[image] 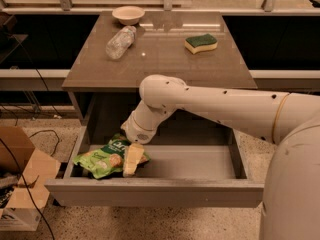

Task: Pick green rice chip bag from top drawer and place on counter

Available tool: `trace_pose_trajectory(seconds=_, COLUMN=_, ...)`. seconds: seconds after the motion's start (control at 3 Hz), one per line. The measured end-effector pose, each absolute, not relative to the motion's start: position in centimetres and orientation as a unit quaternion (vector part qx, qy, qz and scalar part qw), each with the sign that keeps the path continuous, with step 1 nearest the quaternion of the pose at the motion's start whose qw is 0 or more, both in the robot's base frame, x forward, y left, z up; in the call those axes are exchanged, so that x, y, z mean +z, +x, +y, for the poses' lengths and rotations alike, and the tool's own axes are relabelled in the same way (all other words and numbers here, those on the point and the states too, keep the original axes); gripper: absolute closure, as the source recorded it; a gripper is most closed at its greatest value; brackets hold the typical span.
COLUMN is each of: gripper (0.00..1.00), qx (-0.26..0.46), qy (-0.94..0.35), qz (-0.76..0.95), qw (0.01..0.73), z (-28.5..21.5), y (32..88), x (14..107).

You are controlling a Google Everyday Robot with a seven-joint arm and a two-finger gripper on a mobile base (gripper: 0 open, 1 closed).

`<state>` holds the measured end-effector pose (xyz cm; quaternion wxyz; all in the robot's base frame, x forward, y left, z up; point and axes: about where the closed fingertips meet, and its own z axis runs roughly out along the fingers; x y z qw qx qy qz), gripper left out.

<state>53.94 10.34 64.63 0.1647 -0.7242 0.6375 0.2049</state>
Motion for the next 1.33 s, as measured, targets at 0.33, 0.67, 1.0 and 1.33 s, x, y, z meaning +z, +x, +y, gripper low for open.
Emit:
trace_pose_trajectory(seconds=0.33, gripper=0.25, qx=0.212, qy=-0.724, qz=0.636, qw=0.165, z=10.8, y=53.8, x=64.2)
trace_pose_trajectory(seconds=0.67, gripper=0.48, qx=0.230, qy=-0.727, qz=0.626, qw=0.160, z=12.2, y=52.3, x=63.5)
trace_pose_trajectory(seconds=1.0, gripper=0.71, qx=0.251, qy=-0.725, qz=0.622, qw=0.159, z=13.3, y=50.6, x=63.1)
trace_pose_trajectory(seconds=1.33, gripper=0.94, qx=0.251, qy=-0.719, qz=0.624, qw=0.175, z=13.2, y=50.2, x=64.8)
